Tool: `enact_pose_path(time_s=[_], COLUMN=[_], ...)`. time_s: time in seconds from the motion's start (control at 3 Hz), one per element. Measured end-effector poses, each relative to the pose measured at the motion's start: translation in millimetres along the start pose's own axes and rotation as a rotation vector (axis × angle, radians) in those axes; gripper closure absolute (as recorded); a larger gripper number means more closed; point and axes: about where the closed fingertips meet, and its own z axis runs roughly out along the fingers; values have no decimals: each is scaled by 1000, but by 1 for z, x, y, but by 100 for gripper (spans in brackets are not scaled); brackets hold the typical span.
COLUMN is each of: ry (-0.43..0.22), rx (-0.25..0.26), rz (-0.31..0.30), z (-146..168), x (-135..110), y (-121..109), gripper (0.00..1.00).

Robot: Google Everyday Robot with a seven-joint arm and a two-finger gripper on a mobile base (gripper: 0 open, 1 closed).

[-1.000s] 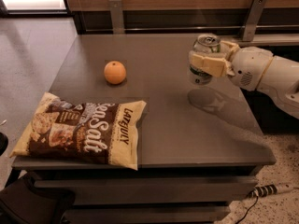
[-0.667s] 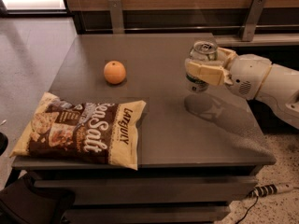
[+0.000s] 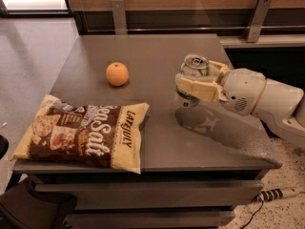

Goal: Move 7up can near brown chip bag

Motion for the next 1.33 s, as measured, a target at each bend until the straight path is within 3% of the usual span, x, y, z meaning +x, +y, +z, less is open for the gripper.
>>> enact_pose_path(time_s=[0.67, 1.33], ry=[12, 76], rx=[-102, -182], rz=[13, -44], z=[1, 6], x=[17, 47], y=[38, 67], gripper=[100, 100])
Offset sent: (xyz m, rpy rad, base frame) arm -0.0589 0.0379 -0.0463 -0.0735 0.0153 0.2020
